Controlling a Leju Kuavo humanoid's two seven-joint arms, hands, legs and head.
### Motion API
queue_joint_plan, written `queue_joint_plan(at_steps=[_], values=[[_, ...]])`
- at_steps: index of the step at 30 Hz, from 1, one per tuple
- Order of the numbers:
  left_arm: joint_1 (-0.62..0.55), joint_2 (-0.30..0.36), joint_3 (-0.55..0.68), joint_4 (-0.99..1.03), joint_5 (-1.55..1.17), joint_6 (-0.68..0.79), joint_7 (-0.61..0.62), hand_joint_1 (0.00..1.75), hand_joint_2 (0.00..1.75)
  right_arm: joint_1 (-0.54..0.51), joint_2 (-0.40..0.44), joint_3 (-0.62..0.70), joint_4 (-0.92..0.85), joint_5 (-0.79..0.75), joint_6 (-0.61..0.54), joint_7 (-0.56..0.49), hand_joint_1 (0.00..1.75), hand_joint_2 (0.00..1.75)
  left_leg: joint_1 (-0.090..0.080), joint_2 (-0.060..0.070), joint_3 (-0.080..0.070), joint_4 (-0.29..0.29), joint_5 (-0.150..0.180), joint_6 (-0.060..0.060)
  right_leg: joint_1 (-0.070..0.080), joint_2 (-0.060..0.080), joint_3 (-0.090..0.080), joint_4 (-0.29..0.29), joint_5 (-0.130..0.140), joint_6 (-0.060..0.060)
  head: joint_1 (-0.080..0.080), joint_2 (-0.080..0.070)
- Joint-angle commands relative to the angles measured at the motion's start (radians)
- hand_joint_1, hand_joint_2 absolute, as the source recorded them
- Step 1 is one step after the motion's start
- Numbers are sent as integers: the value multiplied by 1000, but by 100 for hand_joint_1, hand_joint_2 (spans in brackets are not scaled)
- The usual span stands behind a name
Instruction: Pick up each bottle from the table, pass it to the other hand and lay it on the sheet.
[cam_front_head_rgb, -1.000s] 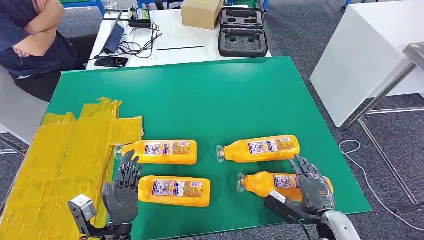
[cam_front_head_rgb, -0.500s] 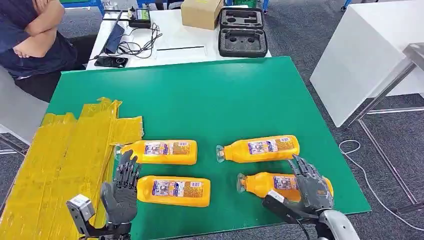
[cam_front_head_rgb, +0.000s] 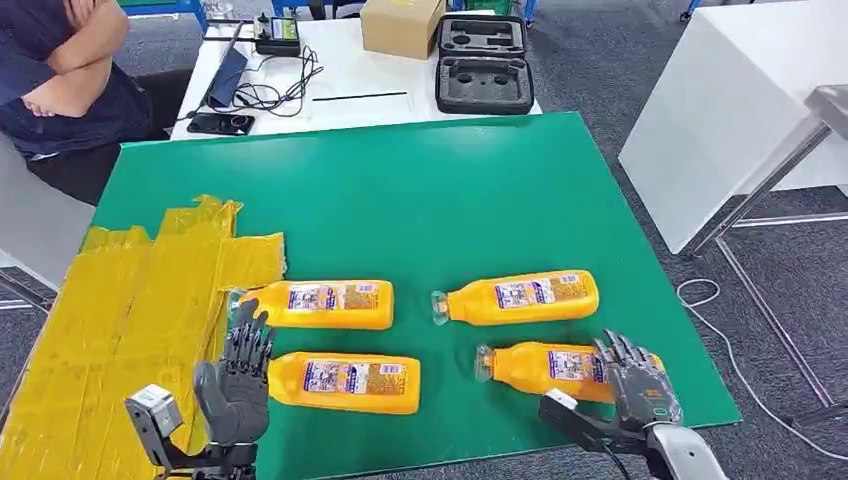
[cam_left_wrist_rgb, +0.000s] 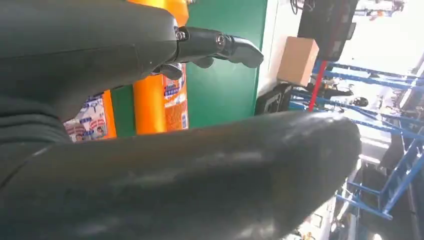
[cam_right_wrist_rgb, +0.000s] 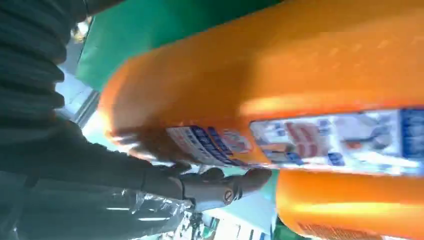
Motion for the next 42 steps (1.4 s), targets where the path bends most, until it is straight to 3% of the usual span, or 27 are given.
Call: queue_joint_plan(at_steps=[1,7,13,16,17,27,42], values=[[20,-51,88,-9,-2,-16,8,0,0,-81,-30,42,165,53,22,33,0,175,2,1,4,0,-2,-2,2,2,4,-2,0,-2,0,0],[23,-60,113,-12,-2,-31,13,0,0,-91,-109,54,216,23,25,19,0,175,1,0,5,0,0,0,1,1,5,-2,0,-1,0,0],[25,-62,116,-11,-1,-33,13,0,0,-83,-110,56,210,16,22,17,0,175,1,-2,9,0,-1,1,1,-1,1,-2,0,-2,0,0],[25,-65,120,-10,0,-35,13,0,0,-82,-115,63,204,15,22,19,0,175,1,-1,8,-1,-1,1,1,0,8,-3,0,-1,0,0],[25,-69,123,-10,1,-36,13,0,0,-84,-119,65,210,10,20,19,173,175,1,-2,10,-1,-1,1,1,-1,10,-3,-1,-3,0,0],[25,-87,149,-18,-8,-58,16,0,0,-102,-157,129,285,-70,32,2,175,175,1,-1,12,-1,-1,2,1,-1,11,-3,0,-2,1,0],[16,-66,144,0,-3,-84,13,0,0,-59,-198,124,232,-240,29,-50,175,175,1,-3,19,-1,-4,1,1,-3,10,-3,-4,0,0,0]])
